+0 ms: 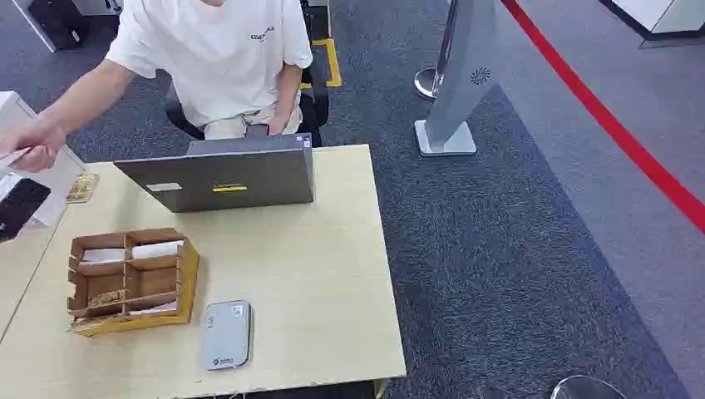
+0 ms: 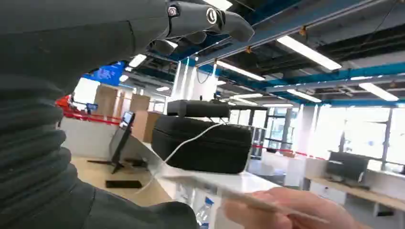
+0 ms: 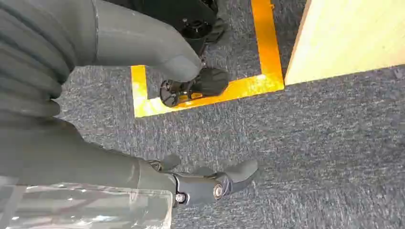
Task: Pass the card to the sensor for recognition and then transmit it.
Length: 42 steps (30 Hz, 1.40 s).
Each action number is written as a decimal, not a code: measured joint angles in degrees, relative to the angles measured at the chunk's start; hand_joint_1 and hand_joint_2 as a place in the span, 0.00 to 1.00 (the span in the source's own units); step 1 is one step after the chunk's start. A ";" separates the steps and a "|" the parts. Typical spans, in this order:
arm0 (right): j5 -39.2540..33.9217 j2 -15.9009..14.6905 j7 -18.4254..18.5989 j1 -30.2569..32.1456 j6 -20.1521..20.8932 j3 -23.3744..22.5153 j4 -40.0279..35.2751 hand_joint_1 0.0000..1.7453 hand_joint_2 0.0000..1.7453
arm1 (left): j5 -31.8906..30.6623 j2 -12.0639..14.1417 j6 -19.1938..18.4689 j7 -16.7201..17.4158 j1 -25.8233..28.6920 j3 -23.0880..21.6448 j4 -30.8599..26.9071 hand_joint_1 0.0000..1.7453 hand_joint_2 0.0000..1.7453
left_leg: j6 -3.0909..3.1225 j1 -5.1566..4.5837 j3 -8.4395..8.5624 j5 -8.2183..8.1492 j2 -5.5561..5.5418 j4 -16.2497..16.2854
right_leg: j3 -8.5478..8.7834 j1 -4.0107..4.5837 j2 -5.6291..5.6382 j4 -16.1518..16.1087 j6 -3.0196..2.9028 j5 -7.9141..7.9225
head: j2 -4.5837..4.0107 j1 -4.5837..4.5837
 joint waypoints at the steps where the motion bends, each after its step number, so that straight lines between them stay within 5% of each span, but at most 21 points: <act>1: 0.13 0.26 -0.20 -0.01 -0.02 0.00 0.00 0.00 1.00 | -1.73 0.54 -0.72 1.38 -0.87 -0.60 1.08 0.00 1.00 | 0.00 0.01 -0.01 0.01 0.00 0.00 | 0.00 0.02 0.00 0.00 0.00 0.00 | 0.00 0.02; 10: 1.01 1.31 -1.14 0.06 -0.02 -0.22 0.00 0.00 1.00 | -12.43 2.27 -3.19 8.35 -5.74 -4.96 7.80 0.00 1.00 | -0.02 0.02 -0.03 0.04 0.01 0.00 | -0.02 0.03 0.01 0.03 -0.02 0.02 | 0.00 0.00; 11: 1.01 1.38 -1.14 0.09 -0.02 -0.28 0.00 0.00 1.00 | -12.50 2.29 -3.19 8.39 -5.92 -5.16 8.06 1.00 1.00 | -0.02 0.02 -0.05 0.04 0.01 0.00 | -0.02 0.03 0.00 0.03 -0.02 0.02 | 0.02 0.00; 32: 1.79 1.46 -1.62 0.54 -0.28 -1.09 0.00 0.00 1.00 | -10.09 1.99 -2.75 8.04 -5.38 -6.25 9.15 1.00 1.00 | -0.02 0.02 -0.10 0.04 0.00 0.00 | -0.06 0.03 0.00 0.02 -0.02 0.02 | 0.00 0.00; 42: 1.97 1.62 -1.79 0.78 -0.74 -1.73 0.00 0.00 1.00 | -6.94 -1.27 -1.72 4.98 -0.29 -6.93 4.08 1.00 1.00 | -0.02 0.00 -0.10 0.04 0.00 0.00 | -0.06 0.01 0.00 0.02 -0.02 0.02 | 0.02 -0.02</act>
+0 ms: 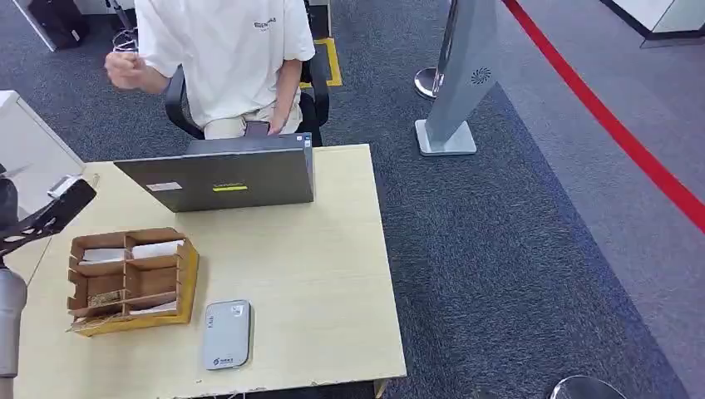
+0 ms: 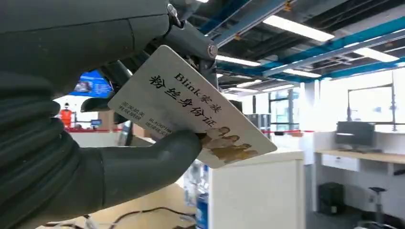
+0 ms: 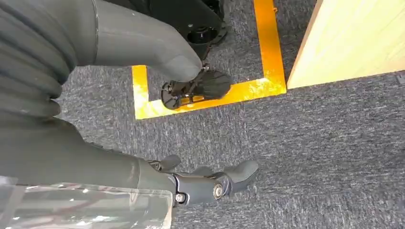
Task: Pass the card to the sensor for recognition and then transmit it.
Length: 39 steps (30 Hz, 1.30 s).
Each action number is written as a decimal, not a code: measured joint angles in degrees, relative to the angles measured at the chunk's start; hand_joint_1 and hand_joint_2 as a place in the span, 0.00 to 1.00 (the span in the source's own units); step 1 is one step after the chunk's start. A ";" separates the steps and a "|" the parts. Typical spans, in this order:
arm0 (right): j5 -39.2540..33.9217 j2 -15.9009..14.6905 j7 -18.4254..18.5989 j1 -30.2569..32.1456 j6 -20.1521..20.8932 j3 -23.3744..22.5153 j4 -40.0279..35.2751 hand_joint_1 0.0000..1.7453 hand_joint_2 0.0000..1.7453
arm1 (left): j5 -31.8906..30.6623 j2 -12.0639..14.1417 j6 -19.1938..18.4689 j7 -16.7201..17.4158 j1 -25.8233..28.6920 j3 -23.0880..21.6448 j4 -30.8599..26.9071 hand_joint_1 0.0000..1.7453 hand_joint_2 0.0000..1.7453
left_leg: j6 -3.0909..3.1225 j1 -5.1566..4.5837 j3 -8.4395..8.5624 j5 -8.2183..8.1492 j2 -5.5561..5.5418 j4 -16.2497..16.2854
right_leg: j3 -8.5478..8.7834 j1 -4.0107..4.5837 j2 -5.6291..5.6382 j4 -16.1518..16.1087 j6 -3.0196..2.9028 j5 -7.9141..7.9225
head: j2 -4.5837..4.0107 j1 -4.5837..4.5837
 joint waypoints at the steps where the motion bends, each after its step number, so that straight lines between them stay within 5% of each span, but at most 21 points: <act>1: 0.02 0.02 -0.02 0.05 0.00 -0.11 0.00 0.00 1.00 | 0.37 -0.50 0.00 -0.28 1.33 -0.42 -1.51 1.00 1.00 | 0.00 0.00 -0.01 0.00 0.00 0.00 | 0.00 0.00 0.01 0.00 0.00 0.00 | 0.00 0.02; 9: 0.61 0.52 -0.35 0.88 -0.24 -1.18 0.00 0.00 1.00 | 2.71 -3.62 1.66 -4.98 18.26 -6.17 -20.81 1.00 1.00 | 0.01 -0.03 -0.05 -0.09 0.05 -0.01 | -0.09 -0.02 0.05 -0.04 0.03 -0.04 | 0.00 -0.02; 19: 1.42 0.96 -0.35 0.98 -0.90 -2.47 0.00 0.00 1.00 | 1.55 -5.13 6.82 -6.67 32.56 -11.91 -32.40 1.00 1.00 | 0.00 -0.01 -0.09 -0.08 0.01 -0.02 | -0.07 -0.01 -0.01 -0.04 0.04 -0.04 | -0.02 -0.02; 27: 2.73 1.53 -0.17 0.84 -1.16 -2.58 0.00 0.00 1.00 | 4.24 -8.32 9.38 -7.38 38.33 -12.28 -31.71 1.00 1.00 | 0.01 -0.02 -0.11 -0.08 -0.04 -0.02 | -0.07 -0.02 -0.08 -0.04 0.04 -0.04 | 0.00 -0.04; 39: 4.04 1.73 0.66 0.41 -1.29 -2.58 0.00 0.00 1.00 | 3.78 -11.93 11.93 -7.85 39.49 -12.24 -21.85 1.00 1.00 | 0.01 -0.02 -0.12 -0.08 -0.06 -0.02 | -0.06 -0.01 -0.10 -0.04 0.04 -0.04 | 0.00 -0.04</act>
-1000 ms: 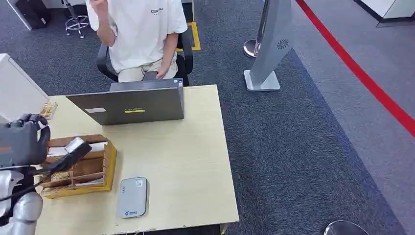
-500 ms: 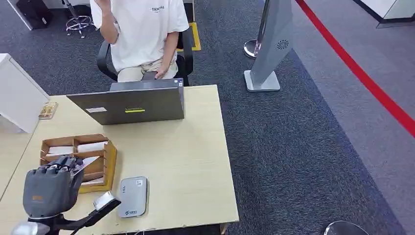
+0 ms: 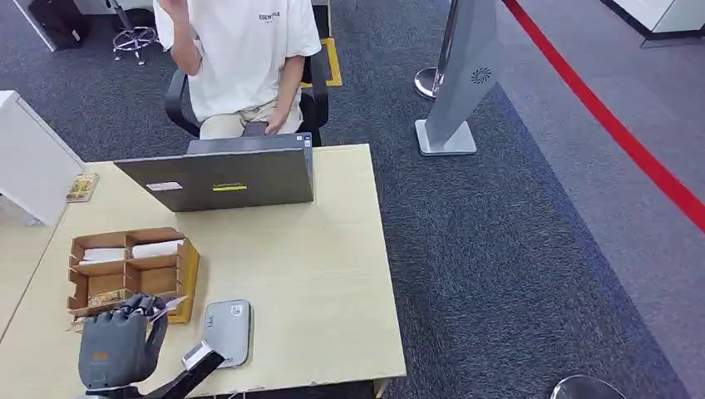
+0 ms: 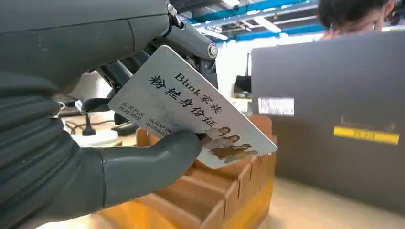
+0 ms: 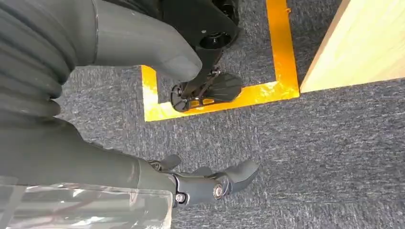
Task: Pass the card to the sensor for recognition and then transmit it.
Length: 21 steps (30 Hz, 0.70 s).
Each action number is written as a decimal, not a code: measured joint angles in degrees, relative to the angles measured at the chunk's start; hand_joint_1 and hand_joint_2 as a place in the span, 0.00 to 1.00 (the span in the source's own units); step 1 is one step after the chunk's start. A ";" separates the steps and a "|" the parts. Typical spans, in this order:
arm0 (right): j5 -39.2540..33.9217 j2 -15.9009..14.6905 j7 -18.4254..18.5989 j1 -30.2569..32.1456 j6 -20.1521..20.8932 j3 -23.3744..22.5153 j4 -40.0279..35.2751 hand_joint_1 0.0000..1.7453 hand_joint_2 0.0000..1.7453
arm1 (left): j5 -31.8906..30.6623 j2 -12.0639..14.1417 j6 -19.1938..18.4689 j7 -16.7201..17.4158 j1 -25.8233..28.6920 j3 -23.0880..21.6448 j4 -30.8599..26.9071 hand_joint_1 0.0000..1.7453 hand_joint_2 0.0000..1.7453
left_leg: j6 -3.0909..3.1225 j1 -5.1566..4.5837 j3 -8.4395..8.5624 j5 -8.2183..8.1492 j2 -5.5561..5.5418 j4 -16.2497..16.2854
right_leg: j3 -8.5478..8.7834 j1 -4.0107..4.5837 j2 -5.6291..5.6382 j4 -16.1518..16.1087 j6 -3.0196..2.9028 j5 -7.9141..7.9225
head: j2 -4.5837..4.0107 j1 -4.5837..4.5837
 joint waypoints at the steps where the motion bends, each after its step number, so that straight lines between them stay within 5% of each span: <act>1: 0.11 0.00 0.02 -0.07 0.00 0.00 0.00 0.00 1.00 | -0.24 -0.31 0.20 -0.04 -0.05 0.00 0.74 1.00 1.00 | 0.00 0.00 0.00 0.00 0.00 0.00 | 0.00 0.00 0.00 0.00 0.00 0.00 | 0.00 0.02; 21: 0.96 0.26 0.22 -0.61 0.15 0.00 0.00 0.00 1.00 | -1.62 -1.92 1.25 -0.26 -1.21 -0.02 7.19 1.00 1.00 | 0.00 0.00 0.00 0.00 -0.01 0.00 | 0.00 0.00 0.00 0.00 0.00 0.00 | -0.02 0.02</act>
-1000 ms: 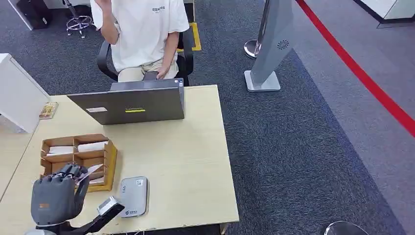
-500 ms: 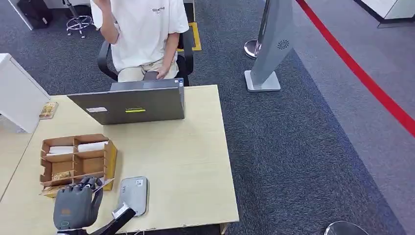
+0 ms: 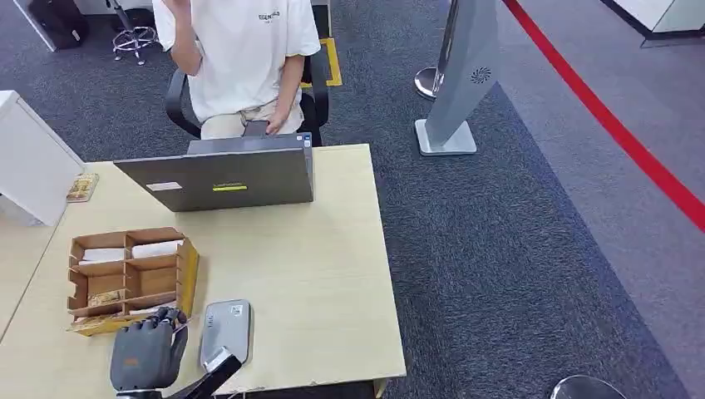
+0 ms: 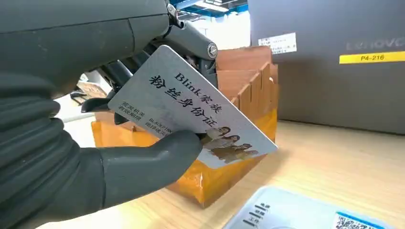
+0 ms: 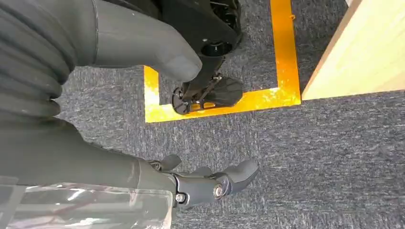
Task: Pass the card to the sensor for recognition and then transmit it.
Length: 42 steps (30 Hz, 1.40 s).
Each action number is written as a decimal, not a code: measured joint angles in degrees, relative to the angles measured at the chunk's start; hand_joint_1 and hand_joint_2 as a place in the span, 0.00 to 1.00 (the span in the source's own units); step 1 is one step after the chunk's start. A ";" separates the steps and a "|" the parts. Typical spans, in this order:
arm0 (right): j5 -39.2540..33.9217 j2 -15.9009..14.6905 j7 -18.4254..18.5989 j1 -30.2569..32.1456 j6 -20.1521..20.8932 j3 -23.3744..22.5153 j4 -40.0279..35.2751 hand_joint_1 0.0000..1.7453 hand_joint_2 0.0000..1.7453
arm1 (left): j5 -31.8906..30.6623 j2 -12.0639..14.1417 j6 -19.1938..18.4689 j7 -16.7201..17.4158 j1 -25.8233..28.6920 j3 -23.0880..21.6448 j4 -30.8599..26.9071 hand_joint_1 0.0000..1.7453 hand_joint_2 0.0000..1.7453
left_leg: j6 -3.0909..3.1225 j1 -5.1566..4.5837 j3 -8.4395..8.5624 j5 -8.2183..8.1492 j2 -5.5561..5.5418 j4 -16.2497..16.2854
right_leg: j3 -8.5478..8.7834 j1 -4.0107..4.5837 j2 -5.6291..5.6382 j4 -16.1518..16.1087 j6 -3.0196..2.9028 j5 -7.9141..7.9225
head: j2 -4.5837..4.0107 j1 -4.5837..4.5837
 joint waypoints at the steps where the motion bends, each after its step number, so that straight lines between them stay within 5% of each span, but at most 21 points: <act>1: 0.09 0.02 0.22 -0.01 0.00 0.00 0.00 0.00 1.00 | -0.39 -0.24 0.09 0.00 -0.19 0.00 0.76 1.00 1.00 | 0.00 0.00 0.00 0.00 0.00 0.00 | 0.00 0.00 0.00 0.00 0.00 0.00 | 0.02 0.00; 5: 1.20 0.63 0.96 -0.11 0.00 0.17 0.09 0.00 1.00 | -0.48 -1.75 2.16 -0.02 -1.38 0.00 7.32 1.00 1.00 | 0.00 0.00 0.00 0.00 0.01 0.00 | -0.01 0.00 0.00 0.00 0.00 0.00 | 0.02 0.00; 26: 2.16 0.90 1.16 -0.29 0.00 0.74 0.11 0.00 1.00 | -0.89 -3.04 5.79 -0.48 -3.71 -2.78 14.71 1.00 1.00 | 0.00 0.00 0.00 0.00 -0.01 0.00 | 0.00 0.00 -0.01 0.00 0.00 0.00 | 0.02 0.00; 37: 2.10 0.90 0.87 -0.19 0.02 0.72 0.13 0.00 1.00 | -3.02 0.46 3.32 1.93 -4.44 -1.66 2.13 1.00 1.00 | -0.01 0.03 0.00 0.04 -0.02 0.00 | -0.01 0.02 -0.01 0.01 0.00 0.00 | 0.02 0.00; 42: 2.08 0.90 0.28 -0.16 0.20 0.72 0.13 0.00 1.00 | -5.21 3.98 -1.05 3.85 -10.28 2.19 -3.59 1.00 1.00 | 0.00 0.04 -0.01 0.14 -0.06 0.00 | 0.00 0.03 -0.07 0.03 -0.03 0.05 | 0.02 -0.02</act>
